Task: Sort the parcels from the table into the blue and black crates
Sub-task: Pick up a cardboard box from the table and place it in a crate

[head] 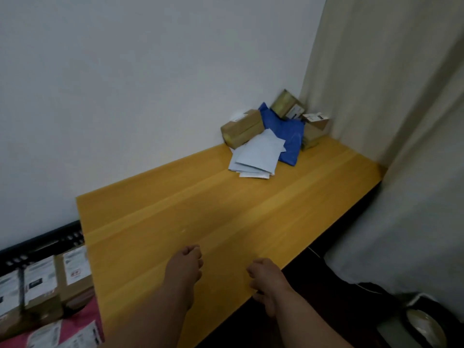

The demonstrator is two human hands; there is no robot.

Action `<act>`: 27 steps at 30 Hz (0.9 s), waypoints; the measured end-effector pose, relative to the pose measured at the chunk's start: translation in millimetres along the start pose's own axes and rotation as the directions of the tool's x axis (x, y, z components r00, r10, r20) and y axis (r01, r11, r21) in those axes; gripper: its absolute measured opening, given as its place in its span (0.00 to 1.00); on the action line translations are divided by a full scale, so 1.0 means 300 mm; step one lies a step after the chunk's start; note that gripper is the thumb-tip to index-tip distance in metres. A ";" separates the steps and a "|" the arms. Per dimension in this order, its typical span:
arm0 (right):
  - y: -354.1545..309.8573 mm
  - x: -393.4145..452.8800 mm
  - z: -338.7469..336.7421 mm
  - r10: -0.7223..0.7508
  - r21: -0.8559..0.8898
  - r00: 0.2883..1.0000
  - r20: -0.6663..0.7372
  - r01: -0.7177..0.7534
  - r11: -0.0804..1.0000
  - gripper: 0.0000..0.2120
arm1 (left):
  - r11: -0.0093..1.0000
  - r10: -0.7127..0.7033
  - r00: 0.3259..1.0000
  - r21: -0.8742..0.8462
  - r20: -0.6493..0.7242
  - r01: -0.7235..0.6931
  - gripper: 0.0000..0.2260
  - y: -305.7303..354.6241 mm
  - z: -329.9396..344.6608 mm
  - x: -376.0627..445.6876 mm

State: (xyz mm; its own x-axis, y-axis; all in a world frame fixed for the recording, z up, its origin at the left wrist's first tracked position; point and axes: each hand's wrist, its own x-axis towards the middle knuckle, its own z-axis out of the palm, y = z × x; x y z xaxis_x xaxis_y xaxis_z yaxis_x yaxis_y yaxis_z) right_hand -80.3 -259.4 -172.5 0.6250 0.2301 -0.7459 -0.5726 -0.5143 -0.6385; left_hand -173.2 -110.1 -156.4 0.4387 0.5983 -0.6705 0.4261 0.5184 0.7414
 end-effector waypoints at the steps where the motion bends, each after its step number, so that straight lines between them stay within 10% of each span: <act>1: -0.019 0.037 -0.016 0.007 0.003 1.000 0.001 -0.007 1.000 0.16 | 1.000 0.010 1.000 0.012 -0.001 -0.010 0.09 0.016 0.036 0.034; 16: -0.624 0.500 -0.084 -0.091 0.041 0.995 -0.042 0.092 0.995 0.07 | 0.996 0.088 0.992 0.029 -0.091 -0.085 0.15 0.424 0.368 0.540; 27: -1.215 1.032 -0.032 -0.456 -0.076 0.888 -0.055 0.451 0.889 0.08 | 0.988 0.093 0.975 -0.100 -0.201 -0.115 0.15 0.765 0.559 0.895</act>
State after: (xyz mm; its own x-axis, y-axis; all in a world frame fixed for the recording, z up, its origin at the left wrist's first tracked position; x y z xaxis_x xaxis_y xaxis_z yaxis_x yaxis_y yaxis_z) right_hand 327.1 -8.5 -168.9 0.8453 0.3935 -0.3614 -0.1865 -0.4166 -0.8897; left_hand 174.9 67.1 -170.8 0.3085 0.7547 -0.5790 0.2918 0.5043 0.8128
